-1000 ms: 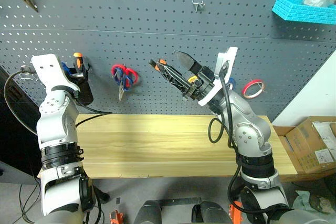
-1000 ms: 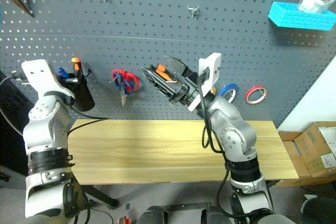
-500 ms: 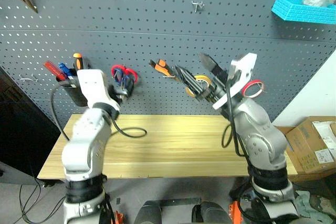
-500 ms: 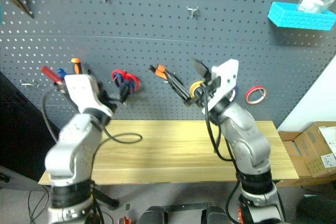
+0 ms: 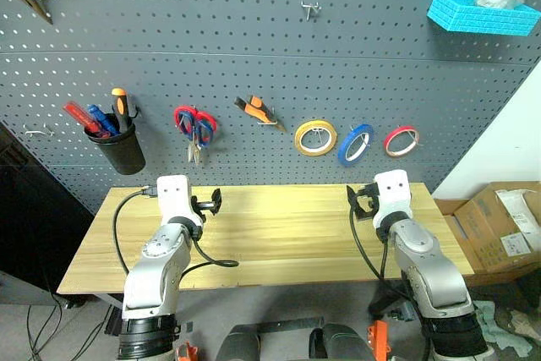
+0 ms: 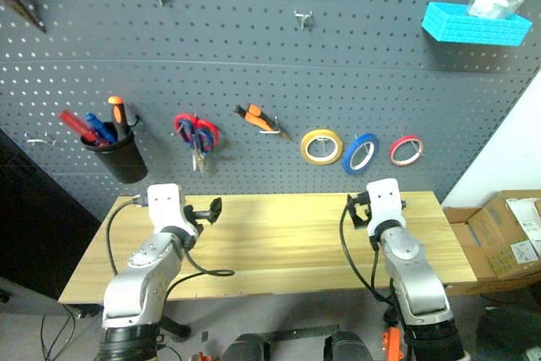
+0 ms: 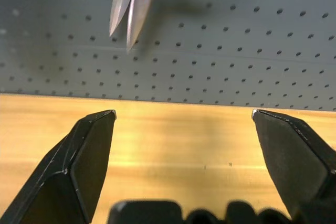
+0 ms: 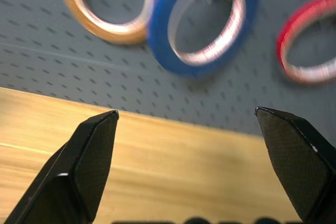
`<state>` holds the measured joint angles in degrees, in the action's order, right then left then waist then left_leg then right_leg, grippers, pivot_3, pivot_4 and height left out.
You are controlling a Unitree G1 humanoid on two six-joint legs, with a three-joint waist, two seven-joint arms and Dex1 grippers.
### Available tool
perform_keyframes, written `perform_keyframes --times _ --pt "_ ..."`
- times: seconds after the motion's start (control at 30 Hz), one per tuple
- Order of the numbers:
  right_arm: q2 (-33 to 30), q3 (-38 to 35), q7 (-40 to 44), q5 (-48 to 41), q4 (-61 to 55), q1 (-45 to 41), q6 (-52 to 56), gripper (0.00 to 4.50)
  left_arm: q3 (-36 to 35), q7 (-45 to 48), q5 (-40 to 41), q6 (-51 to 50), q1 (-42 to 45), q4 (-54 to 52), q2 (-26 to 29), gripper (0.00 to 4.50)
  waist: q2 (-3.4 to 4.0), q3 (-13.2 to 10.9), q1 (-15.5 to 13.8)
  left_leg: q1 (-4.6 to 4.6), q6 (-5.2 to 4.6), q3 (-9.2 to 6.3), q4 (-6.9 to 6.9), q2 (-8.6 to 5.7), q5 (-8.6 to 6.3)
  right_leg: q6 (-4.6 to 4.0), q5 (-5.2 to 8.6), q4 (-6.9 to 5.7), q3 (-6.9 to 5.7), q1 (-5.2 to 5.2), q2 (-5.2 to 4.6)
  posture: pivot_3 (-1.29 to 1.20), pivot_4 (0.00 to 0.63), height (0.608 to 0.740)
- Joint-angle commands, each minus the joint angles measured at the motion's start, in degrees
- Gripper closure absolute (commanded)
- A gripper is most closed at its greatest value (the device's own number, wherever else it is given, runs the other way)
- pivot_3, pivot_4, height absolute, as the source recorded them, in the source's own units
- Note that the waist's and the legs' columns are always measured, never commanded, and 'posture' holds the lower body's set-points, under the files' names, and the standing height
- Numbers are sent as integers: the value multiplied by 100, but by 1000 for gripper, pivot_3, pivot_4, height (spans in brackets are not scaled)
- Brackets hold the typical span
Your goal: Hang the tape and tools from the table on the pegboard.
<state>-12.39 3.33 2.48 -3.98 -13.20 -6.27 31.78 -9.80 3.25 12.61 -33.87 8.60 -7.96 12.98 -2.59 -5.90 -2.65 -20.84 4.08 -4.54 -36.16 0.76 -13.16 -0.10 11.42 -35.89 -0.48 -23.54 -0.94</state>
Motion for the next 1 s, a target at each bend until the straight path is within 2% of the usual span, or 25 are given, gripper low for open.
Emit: perform_keyframes --times 0.03,0.37,0.63,1.0 --pt "6 -158 21 82 127 15 -275 0 156 212 -152 235 191 158 143 35 2 1 11 -1 -7 0 3 -2 -6 0 0 0 1 0 -1 88 26 740" --pt "-21 -403 171 46 251 -17 -433 0 246 288 -238 406 314 394 77 35 17 9 147 1 -30 -3 17 -2 -37 27 20 -7 4 -2 2 67 36 740" --pt "-77 -277 316 182 145 -71 -459 0 269 250 -230 353 310 362 -30 35 28 3 190 4 -30 -3 12 -2 -37 27 20 -9 5 2 2 62 60 740" --pt "147 -44 445 234 178 -109 -519 0 243 208 -284 326 164 244 -71 35 40 -2 206 4 -30 -3 13 -2 -37 27 20 -9 4 2 2 91 31 740"
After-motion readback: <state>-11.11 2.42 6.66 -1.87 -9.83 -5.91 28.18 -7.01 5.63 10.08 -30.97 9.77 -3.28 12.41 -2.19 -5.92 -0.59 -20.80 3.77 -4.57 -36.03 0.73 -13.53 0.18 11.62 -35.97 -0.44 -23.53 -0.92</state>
